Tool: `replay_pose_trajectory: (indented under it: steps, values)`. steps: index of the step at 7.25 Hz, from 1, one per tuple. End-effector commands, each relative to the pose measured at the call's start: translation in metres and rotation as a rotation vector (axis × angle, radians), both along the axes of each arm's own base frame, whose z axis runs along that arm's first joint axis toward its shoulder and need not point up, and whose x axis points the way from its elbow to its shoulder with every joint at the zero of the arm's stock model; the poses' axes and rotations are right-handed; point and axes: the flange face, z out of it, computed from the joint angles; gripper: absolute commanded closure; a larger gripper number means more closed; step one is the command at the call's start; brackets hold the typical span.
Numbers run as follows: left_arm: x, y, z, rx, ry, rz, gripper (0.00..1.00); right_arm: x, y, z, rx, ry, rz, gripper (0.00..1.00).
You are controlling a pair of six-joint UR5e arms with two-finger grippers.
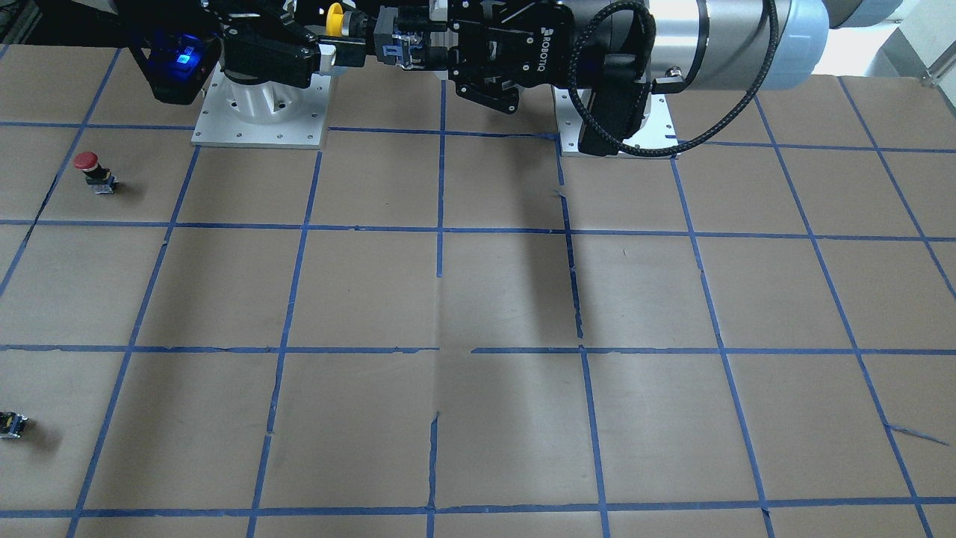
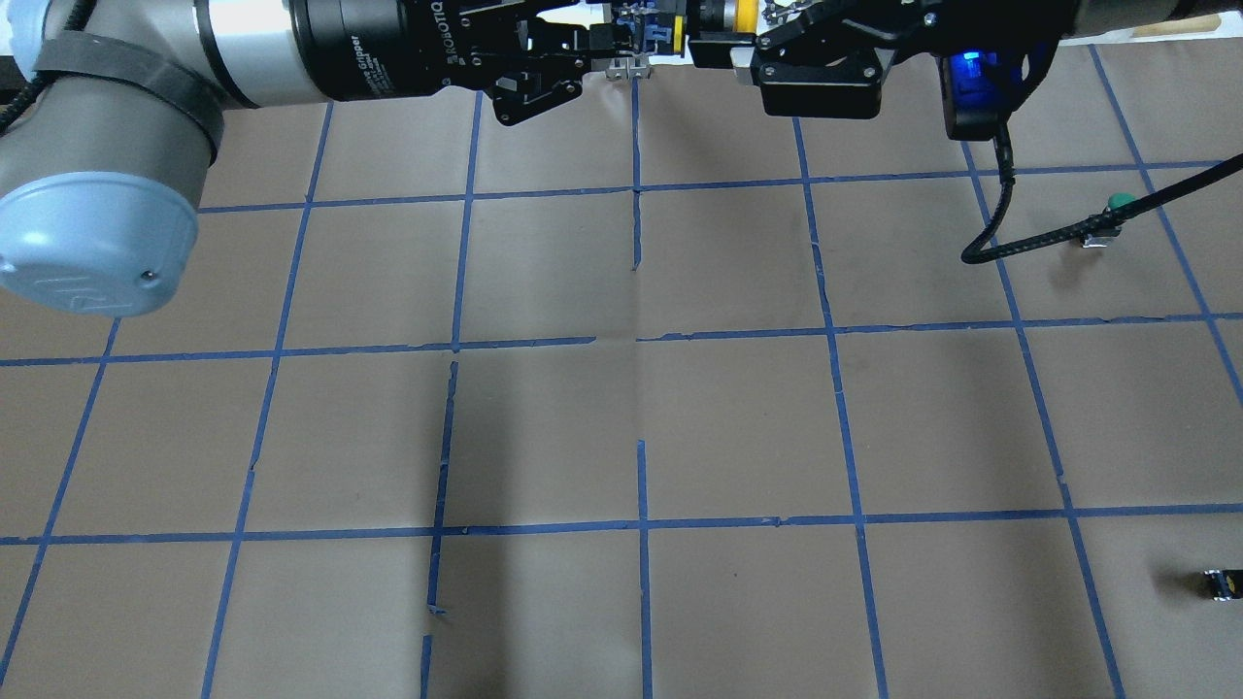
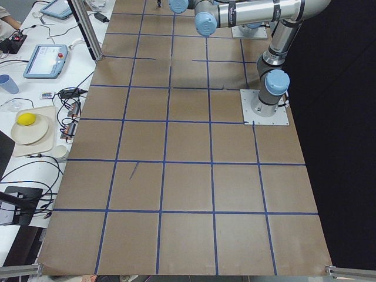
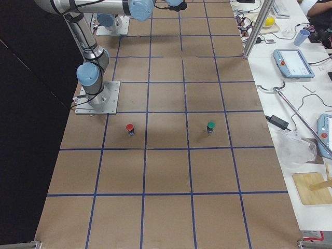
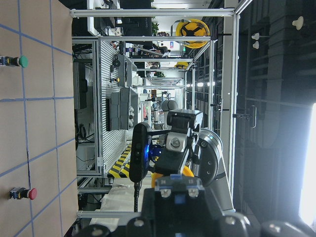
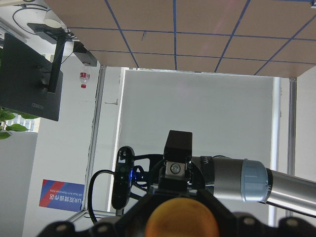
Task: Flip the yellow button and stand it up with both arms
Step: 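Close the right gripper on the yellow button held by the left gripper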
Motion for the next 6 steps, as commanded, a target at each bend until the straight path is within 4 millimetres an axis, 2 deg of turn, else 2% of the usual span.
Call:
replay_pose_trajectory:
  steps: [1,5,6]
  values:
    - [-0.001,0.000,-0.001,0.000,-0.010,-0.001,0.04,-0.001,-0.001,0.000,0.001,0.001,-0.002,0.70]
    - [-0.001,0.000,0.004,0.025,-0.011,0.001,0.04,-0.007,-0.005,-0.004,0.007,0.008,-0.011,0.70]
    - [0.000,-0.001,0.009,0.033,-0.012,0.005,0.04,-0.023,-0.010,-0.006,-0.007,0.023,-0.038,0.71]
